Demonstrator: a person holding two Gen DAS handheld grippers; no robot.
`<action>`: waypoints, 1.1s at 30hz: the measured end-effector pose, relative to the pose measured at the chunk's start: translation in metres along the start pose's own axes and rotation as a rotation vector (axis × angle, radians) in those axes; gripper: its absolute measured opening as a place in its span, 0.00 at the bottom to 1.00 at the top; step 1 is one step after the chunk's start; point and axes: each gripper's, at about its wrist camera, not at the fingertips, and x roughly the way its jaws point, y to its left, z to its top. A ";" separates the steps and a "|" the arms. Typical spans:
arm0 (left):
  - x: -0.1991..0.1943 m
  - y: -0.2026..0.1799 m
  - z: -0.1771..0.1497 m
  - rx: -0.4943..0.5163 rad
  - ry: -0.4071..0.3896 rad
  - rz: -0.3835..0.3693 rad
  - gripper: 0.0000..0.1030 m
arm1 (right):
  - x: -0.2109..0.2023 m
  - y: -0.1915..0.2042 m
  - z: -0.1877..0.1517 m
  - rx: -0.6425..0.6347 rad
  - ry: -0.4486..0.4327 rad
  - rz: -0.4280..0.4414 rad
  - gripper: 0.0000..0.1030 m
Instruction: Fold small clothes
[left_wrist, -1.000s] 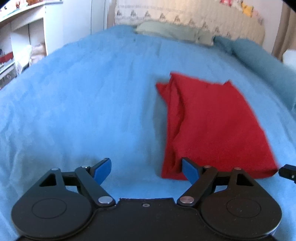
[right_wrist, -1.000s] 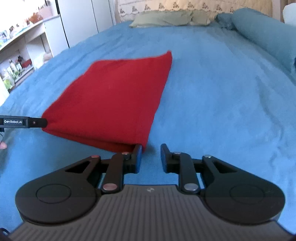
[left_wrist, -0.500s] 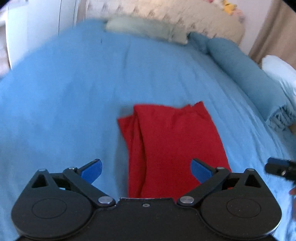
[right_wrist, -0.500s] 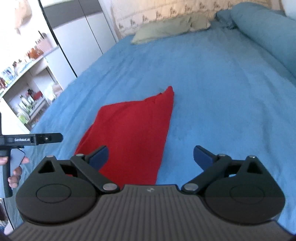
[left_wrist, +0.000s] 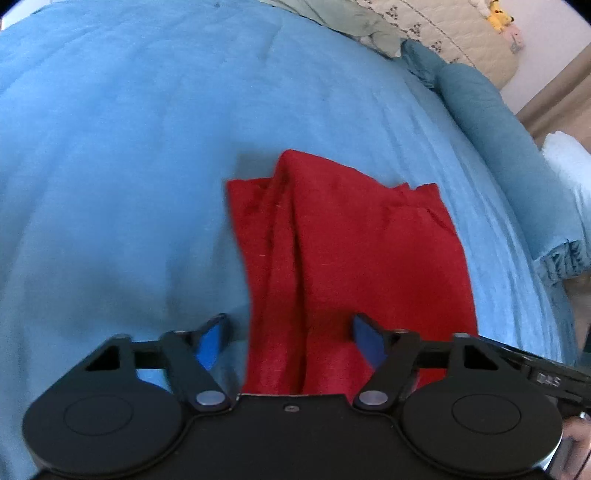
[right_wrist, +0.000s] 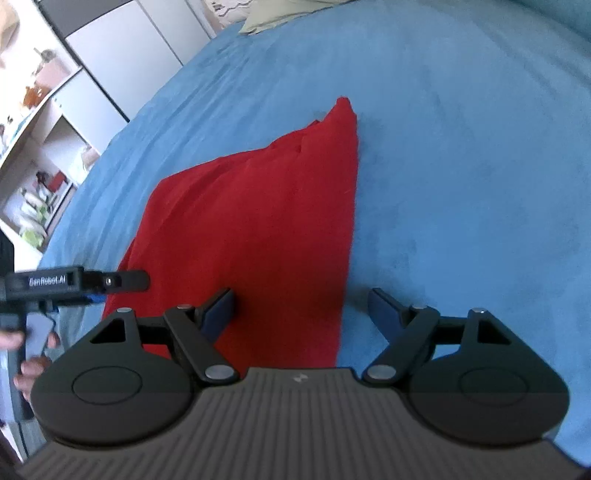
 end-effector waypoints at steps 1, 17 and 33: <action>0.002 -0.003 0.001 -0.001 0.014 -0.016 0.45 | 0.003 0.000 0.000 0.010 0.000 0.007 0.75; -0.091 -0.125 -0.047 0.194 -0.136 -0.027 0.25 | -0.137 0.023 -0.004 -0.190 -0.098 0.007 0.38; -0.041 -0.203 -0.191 0.271 -0.074 0.070 0.27 | -0.206 -0.082 -0.152 -0.160 -0.078 -0.128 0.38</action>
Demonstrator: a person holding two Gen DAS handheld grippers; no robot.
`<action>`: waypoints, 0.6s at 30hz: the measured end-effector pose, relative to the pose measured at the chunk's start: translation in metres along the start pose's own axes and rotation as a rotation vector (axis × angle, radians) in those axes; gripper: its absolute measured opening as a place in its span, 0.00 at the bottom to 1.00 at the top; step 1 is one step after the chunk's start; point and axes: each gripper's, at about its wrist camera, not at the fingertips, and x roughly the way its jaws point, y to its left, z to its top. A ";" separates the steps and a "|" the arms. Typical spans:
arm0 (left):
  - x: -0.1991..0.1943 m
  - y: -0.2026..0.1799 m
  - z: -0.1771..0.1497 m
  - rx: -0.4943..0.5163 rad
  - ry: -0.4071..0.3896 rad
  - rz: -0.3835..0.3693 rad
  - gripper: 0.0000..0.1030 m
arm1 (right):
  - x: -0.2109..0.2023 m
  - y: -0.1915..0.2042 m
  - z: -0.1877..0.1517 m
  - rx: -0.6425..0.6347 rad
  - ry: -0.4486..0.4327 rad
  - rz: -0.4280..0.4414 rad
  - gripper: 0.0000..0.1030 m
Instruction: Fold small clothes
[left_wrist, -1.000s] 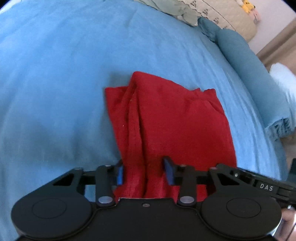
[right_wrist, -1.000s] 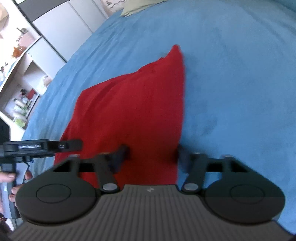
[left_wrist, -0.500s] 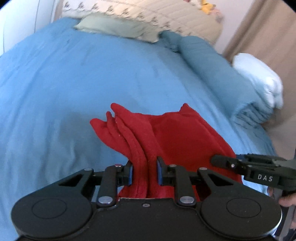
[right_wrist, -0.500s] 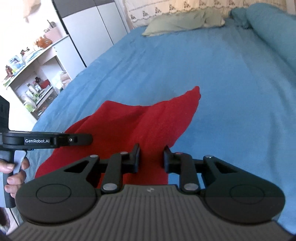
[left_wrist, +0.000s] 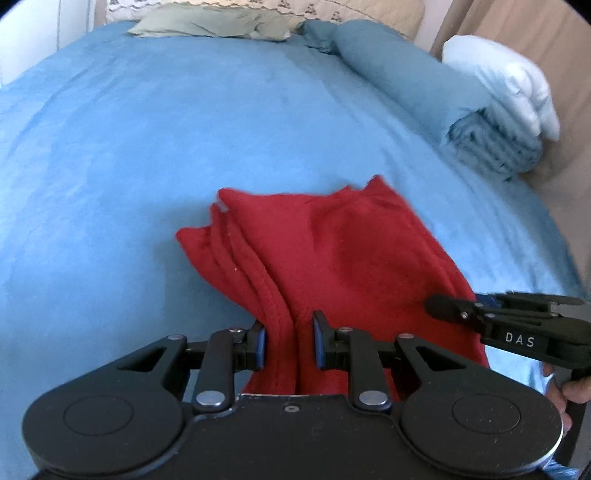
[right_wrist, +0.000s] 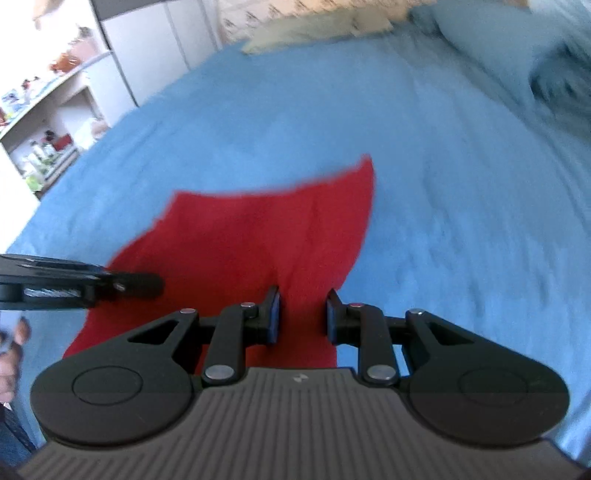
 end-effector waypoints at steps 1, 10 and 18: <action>0.003 -0.001 -0.001 0.002 0.003 0.006 0.28 | 0.005 -0.006 -0.006 0.014 0.017 -0.012 0.38; 0.017 -0.003 -0.014 0.031 -0.004 0.063 0.31 | 0.017 -0.017 -0.012 0.049 0.030 0.016 0.42; -0.010 -0.009 -0.013 0.067 -0.023 0.105 0.33 | -0.005 -0.005 -0.007 -0.016 -0.018 -0.009 0.47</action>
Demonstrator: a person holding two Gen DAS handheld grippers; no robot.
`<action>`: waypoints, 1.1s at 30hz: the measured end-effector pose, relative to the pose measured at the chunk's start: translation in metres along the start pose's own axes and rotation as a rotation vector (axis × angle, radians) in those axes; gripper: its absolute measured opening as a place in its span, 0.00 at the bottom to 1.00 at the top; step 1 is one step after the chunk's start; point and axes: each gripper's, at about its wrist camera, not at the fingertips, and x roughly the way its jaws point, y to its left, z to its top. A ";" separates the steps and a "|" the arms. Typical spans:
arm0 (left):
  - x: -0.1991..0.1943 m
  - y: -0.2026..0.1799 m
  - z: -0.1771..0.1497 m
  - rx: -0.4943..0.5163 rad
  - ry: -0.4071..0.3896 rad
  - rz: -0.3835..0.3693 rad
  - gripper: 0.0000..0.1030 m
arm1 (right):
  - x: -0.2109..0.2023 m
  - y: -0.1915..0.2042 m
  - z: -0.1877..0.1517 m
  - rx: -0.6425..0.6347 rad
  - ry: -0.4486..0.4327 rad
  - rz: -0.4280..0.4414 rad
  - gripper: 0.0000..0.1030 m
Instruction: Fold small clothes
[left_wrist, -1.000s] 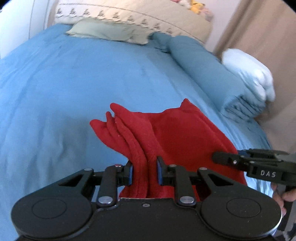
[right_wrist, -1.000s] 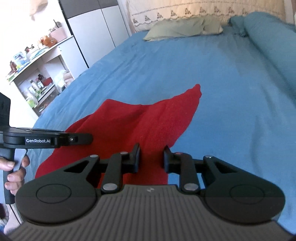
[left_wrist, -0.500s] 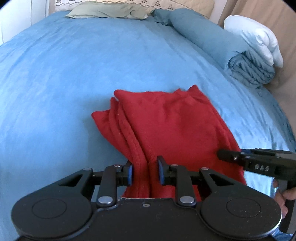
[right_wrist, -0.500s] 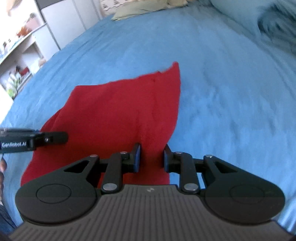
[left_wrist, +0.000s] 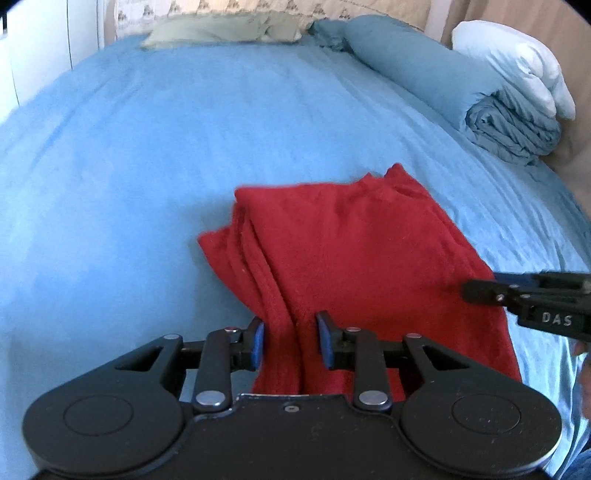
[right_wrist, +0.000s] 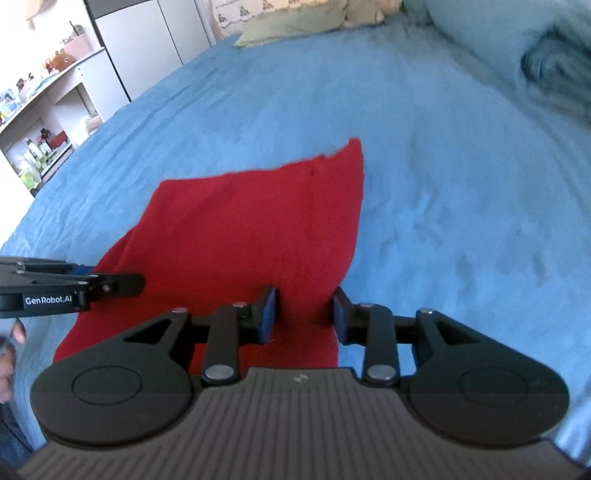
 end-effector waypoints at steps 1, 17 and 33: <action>-0.010 -0.002 0.001 0.019 -0.017 0.010 0.33 | -0.007 0.004 0.001 -0.018 -0.010 -0.008 0.51; -0.259 -0.020 -0.026 0.001 -0.283 0.235 1.00 | -0.230 0.083 0.014 -0.110 -0.180 -0.267 1.00; -0.303 -0.041 -0.136 -0.069 -0.178 0.217 1.00 | -0.318 0.121 -0.106 -0.002 -0.086 -0.296 1.00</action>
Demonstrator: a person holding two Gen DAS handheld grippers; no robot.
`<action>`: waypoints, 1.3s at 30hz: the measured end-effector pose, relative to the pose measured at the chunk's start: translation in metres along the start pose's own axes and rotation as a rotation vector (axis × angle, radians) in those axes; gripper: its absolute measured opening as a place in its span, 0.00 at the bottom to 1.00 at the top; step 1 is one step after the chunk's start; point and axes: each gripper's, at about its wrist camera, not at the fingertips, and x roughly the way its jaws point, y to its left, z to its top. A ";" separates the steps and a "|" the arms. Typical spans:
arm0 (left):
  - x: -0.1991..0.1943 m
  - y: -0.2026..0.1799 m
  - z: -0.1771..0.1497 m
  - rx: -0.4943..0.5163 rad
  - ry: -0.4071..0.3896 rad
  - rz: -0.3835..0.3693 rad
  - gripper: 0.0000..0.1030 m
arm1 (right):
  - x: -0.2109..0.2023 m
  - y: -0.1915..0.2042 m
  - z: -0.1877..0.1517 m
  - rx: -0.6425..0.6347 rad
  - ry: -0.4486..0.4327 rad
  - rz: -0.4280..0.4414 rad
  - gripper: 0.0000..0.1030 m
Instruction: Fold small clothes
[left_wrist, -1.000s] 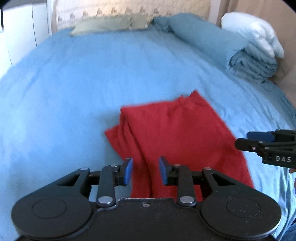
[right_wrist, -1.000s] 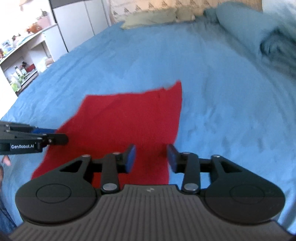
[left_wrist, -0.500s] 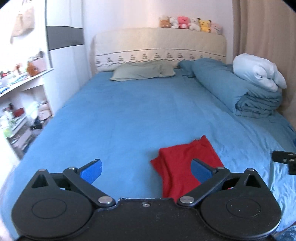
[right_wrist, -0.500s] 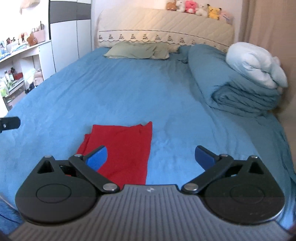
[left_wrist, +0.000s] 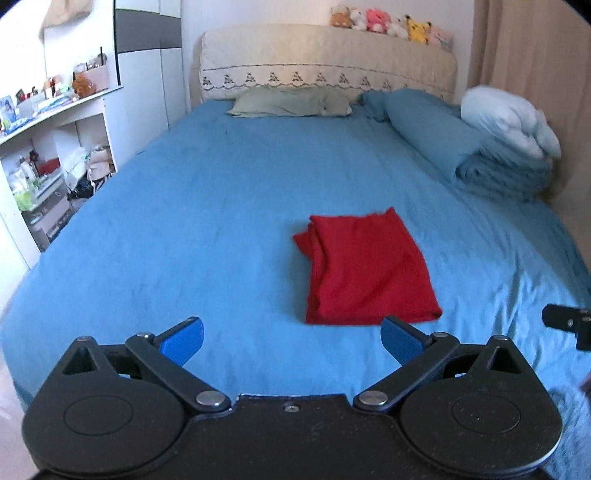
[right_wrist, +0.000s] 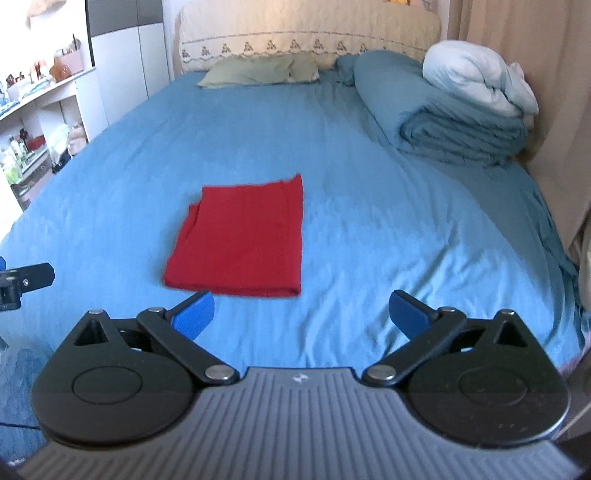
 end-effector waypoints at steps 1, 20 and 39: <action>-0.001 -0.002 -0.003 0.010 0.001 0.001 1.00 | 0.000 0.000 -0.005 0.004 0.005 -0.003 1.00; 0.001 -0.013 -0.007 0.028 -0.003 -0.028 1.00 | 0.015 -0.009 -0.014 0.041 0.042 -0.005 1.00; -0.005 -0.010 -0.008 0.029 -0.039 -0.028 1.00 | 0.016 -0.005 -0.016 0.044 0.048 -0.006 1.00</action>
